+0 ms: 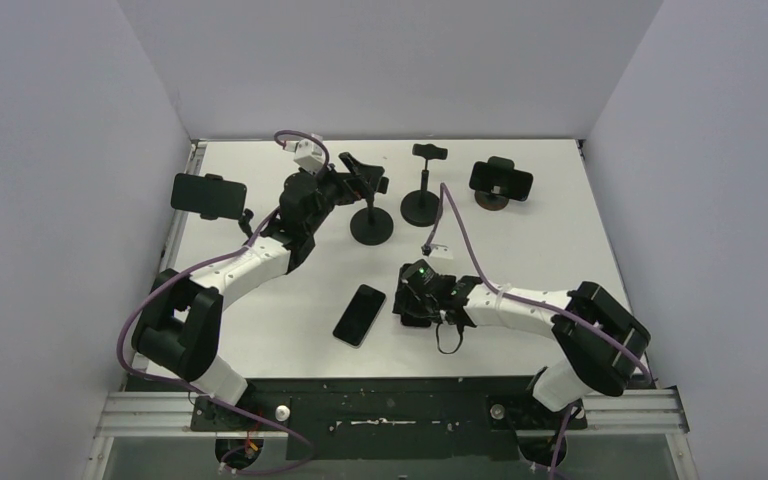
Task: Remove the phone from the phone stand
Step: Place the phone at the center of the board.
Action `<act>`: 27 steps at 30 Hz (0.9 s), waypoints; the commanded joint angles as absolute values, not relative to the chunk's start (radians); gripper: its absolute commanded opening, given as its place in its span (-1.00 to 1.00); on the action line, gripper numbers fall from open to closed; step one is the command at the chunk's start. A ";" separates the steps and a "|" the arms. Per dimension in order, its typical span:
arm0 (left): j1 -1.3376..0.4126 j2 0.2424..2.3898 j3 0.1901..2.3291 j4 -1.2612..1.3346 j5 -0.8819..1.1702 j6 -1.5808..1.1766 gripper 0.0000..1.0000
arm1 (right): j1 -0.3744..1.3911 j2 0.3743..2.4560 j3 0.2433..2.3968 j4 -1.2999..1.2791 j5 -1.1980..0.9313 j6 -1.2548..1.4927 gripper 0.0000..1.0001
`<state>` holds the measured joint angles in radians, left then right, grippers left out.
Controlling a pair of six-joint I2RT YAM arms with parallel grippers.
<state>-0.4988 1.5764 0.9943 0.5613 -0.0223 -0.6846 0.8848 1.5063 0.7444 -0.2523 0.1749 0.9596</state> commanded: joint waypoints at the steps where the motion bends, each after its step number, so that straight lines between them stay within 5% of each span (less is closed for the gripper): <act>1: -0.488 1.542 0.985 0.564 -0.038 -0.672 0.95 | 0.894 1.559 0.760 -0.302 0.161 0.994 -0.13; 27: -0.488 1.551 0.965 0.554 -0.043 -0.675 0.95 | 0.925 1.720 0.800 -0.419 0.214 0.951 0.62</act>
<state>-0.4961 1.5764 0.9863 0.5648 -0.0265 -0.6846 0.9260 1.6112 0.8555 -0.3622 0.2543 0.9482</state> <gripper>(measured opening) 0.974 0.795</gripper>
